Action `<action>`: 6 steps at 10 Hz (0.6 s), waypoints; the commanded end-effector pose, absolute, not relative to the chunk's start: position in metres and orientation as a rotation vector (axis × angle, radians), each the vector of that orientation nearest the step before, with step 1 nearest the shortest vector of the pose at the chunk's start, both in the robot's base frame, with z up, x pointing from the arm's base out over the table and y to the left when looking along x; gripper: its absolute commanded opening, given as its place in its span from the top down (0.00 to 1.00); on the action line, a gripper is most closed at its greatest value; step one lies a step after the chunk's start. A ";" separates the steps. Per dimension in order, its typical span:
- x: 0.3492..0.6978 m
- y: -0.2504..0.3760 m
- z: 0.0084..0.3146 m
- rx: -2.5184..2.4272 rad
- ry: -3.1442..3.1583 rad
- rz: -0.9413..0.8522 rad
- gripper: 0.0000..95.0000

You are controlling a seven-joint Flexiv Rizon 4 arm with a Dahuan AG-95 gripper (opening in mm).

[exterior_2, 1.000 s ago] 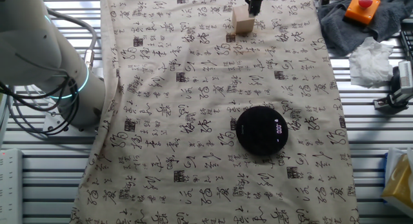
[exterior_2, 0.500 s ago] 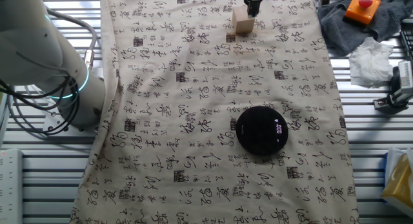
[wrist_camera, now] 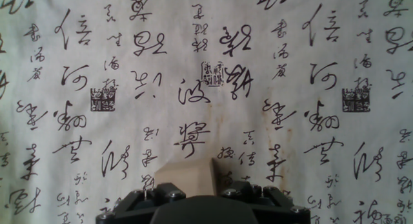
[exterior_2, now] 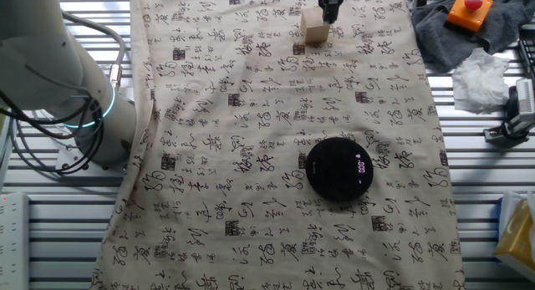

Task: Place the block on the scale

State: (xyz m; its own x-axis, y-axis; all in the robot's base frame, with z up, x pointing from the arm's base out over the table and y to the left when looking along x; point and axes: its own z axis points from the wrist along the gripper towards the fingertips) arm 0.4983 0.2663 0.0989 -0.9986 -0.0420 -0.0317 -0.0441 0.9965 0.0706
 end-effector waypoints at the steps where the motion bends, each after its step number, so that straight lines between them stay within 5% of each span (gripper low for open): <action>1: 0.501 0.270 0.097 -0.079 3.156 0.116 0.20; 4: 0.500 0.276 0.091 -0.104 3.177 0.119 0.20; 5: 0.499 0.277 0.087 -0.105 3.173 0.118 0.00; 6: 0.499 0.279 0.084 -0.104 3.171 0.118 0.00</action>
